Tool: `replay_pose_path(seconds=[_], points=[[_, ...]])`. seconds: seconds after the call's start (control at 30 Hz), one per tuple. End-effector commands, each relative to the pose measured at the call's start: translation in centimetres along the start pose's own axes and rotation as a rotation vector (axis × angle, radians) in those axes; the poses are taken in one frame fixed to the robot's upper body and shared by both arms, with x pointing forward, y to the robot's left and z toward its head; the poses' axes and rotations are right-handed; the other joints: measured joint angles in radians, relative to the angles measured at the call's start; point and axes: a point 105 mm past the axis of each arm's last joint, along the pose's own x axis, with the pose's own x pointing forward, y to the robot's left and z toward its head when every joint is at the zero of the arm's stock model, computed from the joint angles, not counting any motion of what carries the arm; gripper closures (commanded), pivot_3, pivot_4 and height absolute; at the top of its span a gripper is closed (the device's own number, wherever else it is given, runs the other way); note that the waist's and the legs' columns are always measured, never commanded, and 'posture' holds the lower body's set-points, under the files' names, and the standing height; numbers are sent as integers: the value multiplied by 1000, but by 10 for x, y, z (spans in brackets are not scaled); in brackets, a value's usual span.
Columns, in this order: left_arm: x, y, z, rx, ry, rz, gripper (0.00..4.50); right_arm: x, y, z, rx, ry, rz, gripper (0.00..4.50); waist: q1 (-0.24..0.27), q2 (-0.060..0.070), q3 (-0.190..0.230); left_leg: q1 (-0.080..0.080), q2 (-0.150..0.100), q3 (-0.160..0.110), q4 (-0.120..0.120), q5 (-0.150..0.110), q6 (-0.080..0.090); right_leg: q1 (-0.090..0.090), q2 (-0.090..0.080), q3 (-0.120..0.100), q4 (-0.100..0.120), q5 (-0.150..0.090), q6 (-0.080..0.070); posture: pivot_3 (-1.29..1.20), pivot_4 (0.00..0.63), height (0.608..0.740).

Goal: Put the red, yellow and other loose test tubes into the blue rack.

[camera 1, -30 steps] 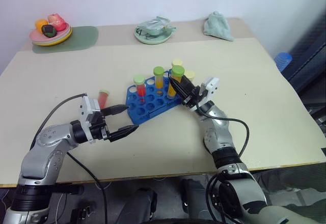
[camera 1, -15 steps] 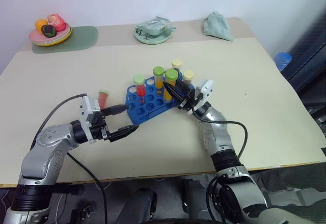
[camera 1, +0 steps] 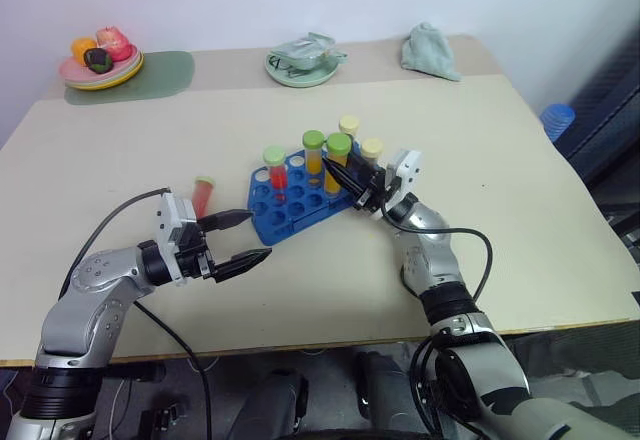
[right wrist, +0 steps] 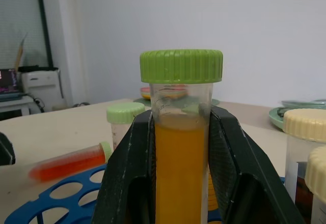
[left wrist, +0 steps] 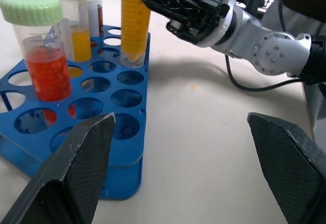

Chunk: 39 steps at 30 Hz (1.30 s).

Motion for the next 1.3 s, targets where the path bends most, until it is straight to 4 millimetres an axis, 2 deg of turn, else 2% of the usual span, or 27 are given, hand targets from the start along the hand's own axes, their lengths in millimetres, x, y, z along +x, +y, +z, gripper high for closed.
replay_pose_path(seconds=[0.03,0.3,0.53,0.57,0.77,0.9,1.07,1.13,1.2,1.3], points=[[-3,0,11,47,-32,13,207,-8,-6,-2,5,14,-25,3713,1,0,0,0,0,0,0,0,0,0,0,0,0,0,0,0,150,740],[-1,1,11,51,-37,18,207,-8,0,-9,-4,51,13,3713,2,0,0,-1,0,0,0,0,0,-1,0,0,-1,0,0,0,150,740],[-3,3,14,41,-81,77,207,1,-1,0,-100,41,2,291,-2,0,0,-1,0,0,0,0,0,-1,0,0,-1,0,0,0,150,740],[-4,5,16,37,-100,102,207,2,0,1,-117,46,6,26,-3,0,0,0,0,0,-1,0,0,-1,0,0,0,0,0,0,150,740],[-11,28,29,4,-229,359,207,-2,9,13,-161,78,63,26,3,0,0,-1,1,0,-1,0,0,-1,0,0,-1,0,0,0,150,740],[-20,50,38,39,-231,612,207,-16,13,23,-194,146,95,26,7,0,0,-1,1,0,0,0,0,-1,0,0,-1,0,0,0,150,740],[-30,72,59,20,-239,804,207,-40,20,37,-224,277,173,26,8,-1,0,-1,1,0,0,-1,0,-1,0,0,-1,0,0,0,150,740],[-35,83,61,-11,-213,891,207,-47,21,42,-227,324,194,26,7,-1,0,-1,1,0,0,-1,0,-1,0,0,-1,0,0,0,150,740],[-41,96,59,-75,-125,1005,207,-51,21,50,-232,364,216,26,6,-1,1,-1,1,1,0,-1,0,0,0,0,-1,0,0,0,150,740],[-42,112,55,-231,59,1053,207,-49,13,71,-284,431,221,26,7,-3,2,-2,1,1,1,-1,0,-1,0,0,-1,0,0,0,150,740]])
